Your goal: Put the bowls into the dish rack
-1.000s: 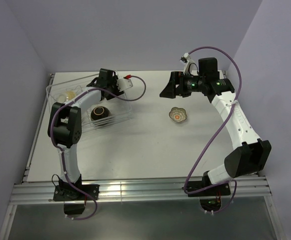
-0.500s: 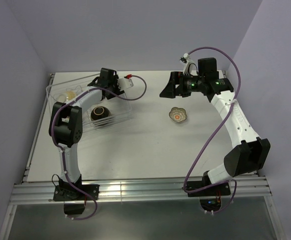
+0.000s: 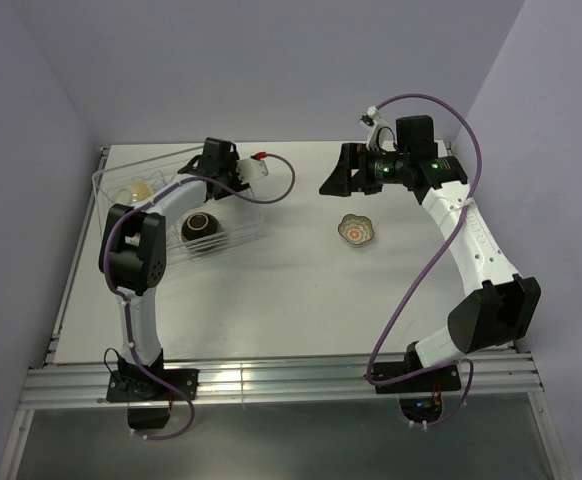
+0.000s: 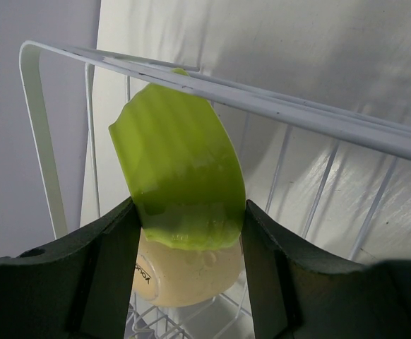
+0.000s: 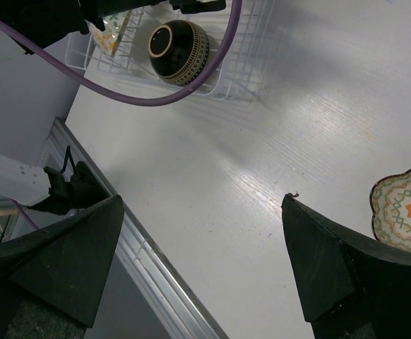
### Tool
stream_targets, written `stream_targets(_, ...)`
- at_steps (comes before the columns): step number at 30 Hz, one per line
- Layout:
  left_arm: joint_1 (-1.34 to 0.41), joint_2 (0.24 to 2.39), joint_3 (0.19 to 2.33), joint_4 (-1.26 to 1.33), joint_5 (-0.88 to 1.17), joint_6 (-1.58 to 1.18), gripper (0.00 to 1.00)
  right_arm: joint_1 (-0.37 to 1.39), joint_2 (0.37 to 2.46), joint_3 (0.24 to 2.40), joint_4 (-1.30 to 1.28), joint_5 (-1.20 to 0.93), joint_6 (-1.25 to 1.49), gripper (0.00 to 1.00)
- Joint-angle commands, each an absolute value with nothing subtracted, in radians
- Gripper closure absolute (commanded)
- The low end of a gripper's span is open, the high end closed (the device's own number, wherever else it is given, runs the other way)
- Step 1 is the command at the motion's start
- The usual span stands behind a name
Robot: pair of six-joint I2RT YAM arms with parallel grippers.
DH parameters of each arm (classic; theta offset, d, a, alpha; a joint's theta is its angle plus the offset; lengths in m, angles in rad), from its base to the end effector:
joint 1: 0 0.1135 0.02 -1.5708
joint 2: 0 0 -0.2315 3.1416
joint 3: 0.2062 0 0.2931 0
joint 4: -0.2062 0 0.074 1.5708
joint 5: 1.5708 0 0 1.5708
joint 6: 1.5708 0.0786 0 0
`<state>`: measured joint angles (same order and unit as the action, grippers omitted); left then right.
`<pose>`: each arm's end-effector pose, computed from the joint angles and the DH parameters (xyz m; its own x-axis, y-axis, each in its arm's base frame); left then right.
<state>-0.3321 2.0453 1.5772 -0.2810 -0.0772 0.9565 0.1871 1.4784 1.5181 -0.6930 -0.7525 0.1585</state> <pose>0.4940 -0.1640 0.1398 -0.1490 0.9132 -0.3792 0.6827 0.3724 0.6287 0.3705 0.1248 0.3355 -0.6953 -0.0144 -0.7186 -0.5664 0.6264 0.5355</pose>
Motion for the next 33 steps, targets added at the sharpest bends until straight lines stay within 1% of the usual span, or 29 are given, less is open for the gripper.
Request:
stream_targets(1, -0.331, 2.013, 1.546, -0.318, -0.115, 0.997, 0.68, 0.179, 1.479, 1.531, -0.695, -0.767, 0.153, 0.00)
stream_targets(6, -0.331, 1.988, 1.537, -0.347, -0.114, 1.034, 0.72, 0.178, 1.473, 1.531, -0.695, -0.770, 0.155, 0.00)
stream_targets(11, -0.336, 1.957, 1.531, -0.353, -0.098, 1.048, 0.73, 0.179, 1.470, 1.522, -0.692, -0.767, 0.152, 0.00)
stream_targets(17, -0.348, 1.927, 1.493, -0.322, -0.126, 1.129, 0.79, 0.178, 1.470, 1.516, -0.687, -0.775, 0.158, 0.00)
stream_targets(21, -0.350, 1.927, 1.506, -0.336, -0.127, 1.172, 0.82, 0.179, 1.463, 1.509, -0.683, -0.775, 0.158, 0.00)
stream_targets(25, -0.354, 1.940, 1.523, -0.353, -0.135, 1.193, 0.83, 0.178, 1.460, 1.502, -0.683, -0.776, 0.156, 0.00)
stream_targets(33, -0.359, 1.971, 1.520, -0.318, -0.161, 1.212, 0.79, 0.173, 1.462, 1.508, -0.692, -0.776, 0.150, 0.00)
